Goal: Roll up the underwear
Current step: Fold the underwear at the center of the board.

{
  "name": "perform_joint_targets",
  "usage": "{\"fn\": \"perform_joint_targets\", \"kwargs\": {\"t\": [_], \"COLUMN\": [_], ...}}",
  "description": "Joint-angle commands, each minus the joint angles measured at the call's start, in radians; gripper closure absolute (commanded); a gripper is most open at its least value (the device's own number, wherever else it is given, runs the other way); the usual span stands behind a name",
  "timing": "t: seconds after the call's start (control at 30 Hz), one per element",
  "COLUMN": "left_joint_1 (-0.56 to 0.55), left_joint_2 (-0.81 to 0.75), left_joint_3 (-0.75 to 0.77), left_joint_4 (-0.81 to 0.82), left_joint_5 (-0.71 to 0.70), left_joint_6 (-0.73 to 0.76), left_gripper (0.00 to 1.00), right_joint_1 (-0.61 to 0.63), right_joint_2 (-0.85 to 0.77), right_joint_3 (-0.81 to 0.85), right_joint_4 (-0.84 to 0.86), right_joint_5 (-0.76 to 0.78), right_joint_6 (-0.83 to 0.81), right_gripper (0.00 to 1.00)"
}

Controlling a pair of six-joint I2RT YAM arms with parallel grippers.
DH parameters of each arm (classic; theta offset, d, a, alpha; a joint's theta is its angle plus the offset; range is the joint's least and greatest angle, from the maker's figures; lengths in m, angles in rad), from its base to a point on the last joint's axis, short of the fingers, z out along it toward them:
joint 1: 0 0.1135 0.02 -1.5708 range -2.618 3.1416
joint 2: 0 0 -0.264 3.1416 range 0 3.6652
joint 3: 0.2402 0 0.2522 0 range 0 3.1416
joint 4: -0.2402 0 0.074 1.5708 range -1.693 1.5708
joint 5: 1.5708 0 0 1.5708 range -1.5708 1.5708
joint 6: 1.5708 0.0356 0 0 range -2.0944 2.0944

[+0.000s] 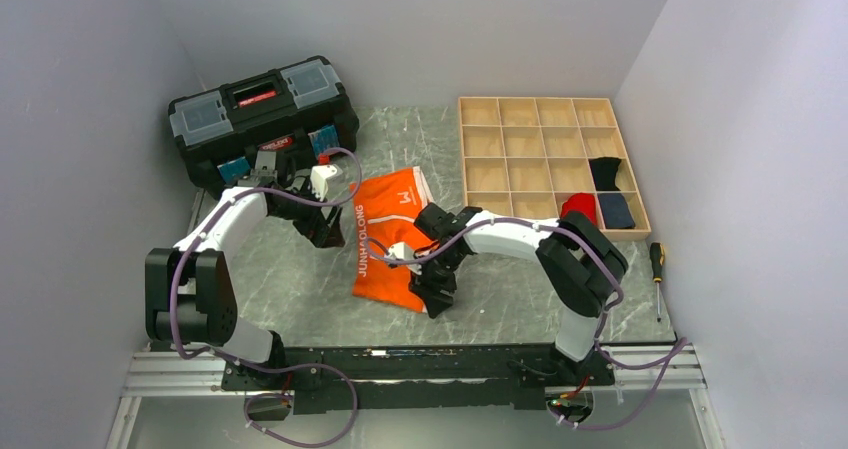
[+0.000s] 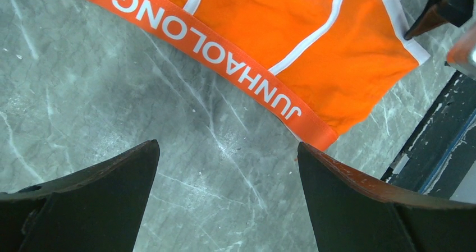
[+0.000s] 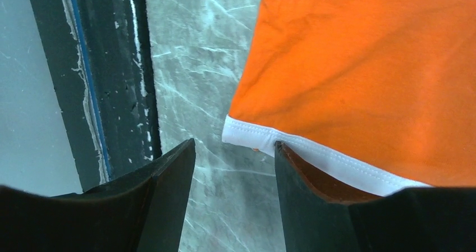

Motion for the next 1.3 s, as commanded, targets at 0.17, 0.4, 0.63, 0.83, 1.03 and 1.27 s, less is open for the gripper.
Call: {"fn": "perform_joint_targets", "kwargs": {"t": [0.17,0.4,0.63,0.83,1.03,1.27], "left_joint_1": [0.003,0.003,0.003,0.003,0.025,-0.003], "left_joint_2": [-0.055,-0.078,-0.137,-0.21,-0.193,-0.161], "left_joint_3": [-0.014,-0.042,-0.132,-0.221,-0.178,-0.16], "left_joint_4": [0.014,0.008,-0.001,0.109,0.128,0.123], "left_joint_5": [-0.045,-0.082,-0.042,-0.134,-0.193,-0.116], "left_joint_6": [0.053,0.087,0.167,0.125,0.038,0.009], "left_gripper": [0.01,0.01,0.0,0.01,0.01,0.01], "right_joint_1": [0.073,0.102,0.019,0.036,0.097,0.15], "right_joint_2": [-0.014,-0.042,-0.13,-0.198,-0.254,-0.268], "right_joint_3": [-0.043,0.007,0.08,0.028,-0.041,-0.071], "right_joint_4": [-0.085,-0.109,-0.088,-0.033,0.045,0.07], "right_joint_5": [0.035,0.091,0.1,0.116,0.156,0.089], "right_joint_6": [-0.044,-0.046,-0.027,-0.004,0.011,0.008], "right_gripper": [0.44,0.44,0.42,0.42,0.43,0.44]}}
